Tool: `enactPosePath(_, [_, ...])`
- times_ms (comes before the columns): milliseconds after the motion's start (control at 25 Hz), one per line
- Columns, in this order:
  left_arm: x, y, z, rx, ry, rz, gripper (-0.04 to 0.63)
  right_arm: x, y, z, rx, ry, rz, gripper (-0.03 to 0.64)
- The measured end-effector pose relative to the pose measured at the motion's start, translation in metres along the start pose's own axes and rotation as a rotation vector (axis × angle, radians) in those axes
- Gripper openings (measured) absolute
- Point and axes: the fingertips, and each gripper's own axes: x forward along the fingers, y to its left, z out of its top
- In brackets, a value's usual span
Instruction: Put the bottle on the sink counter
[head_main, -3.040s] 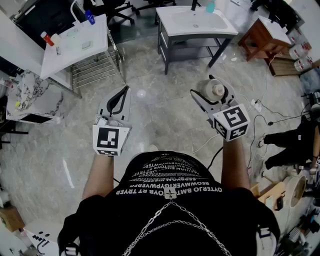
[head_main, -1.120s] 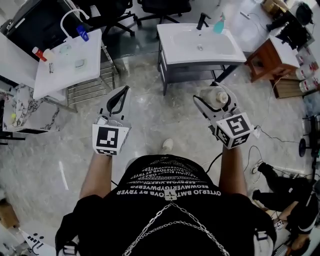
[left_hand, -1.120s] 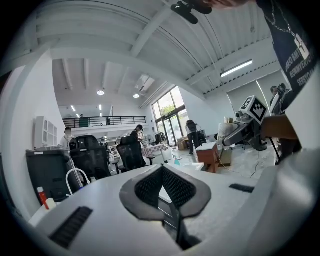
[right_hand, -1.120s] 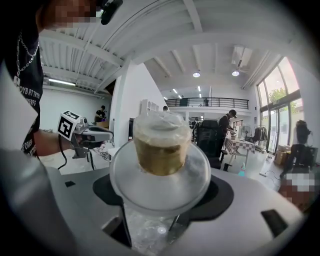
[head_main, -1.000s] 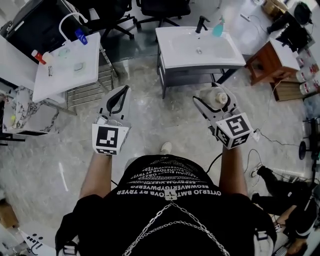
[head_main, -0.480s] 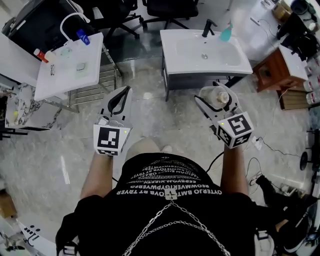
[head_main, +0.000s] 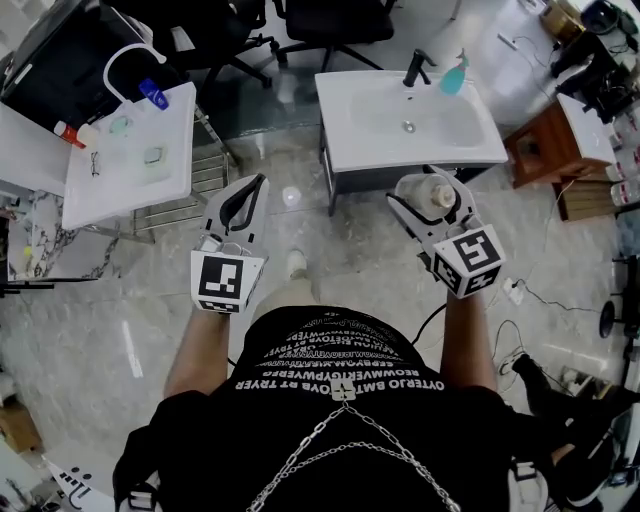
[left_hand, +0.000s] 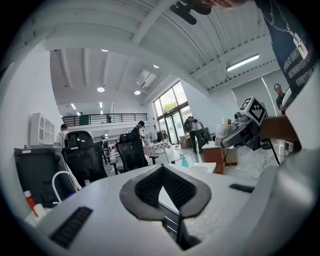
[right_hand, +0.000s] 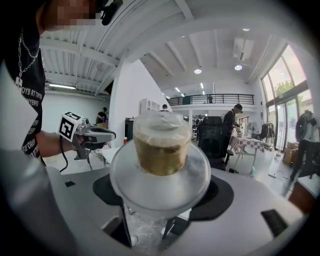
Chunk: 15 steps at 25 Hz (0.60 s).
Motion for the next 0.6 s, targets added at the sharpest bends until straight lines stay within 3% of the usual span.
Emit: enactPosePath(600, [0.131, 0.087, -0.002, 0.008, -0.018, -0.124, 0.006, 0.117, -0.069, 0.038, 0.011, 0.015, -0.082, 0.334])
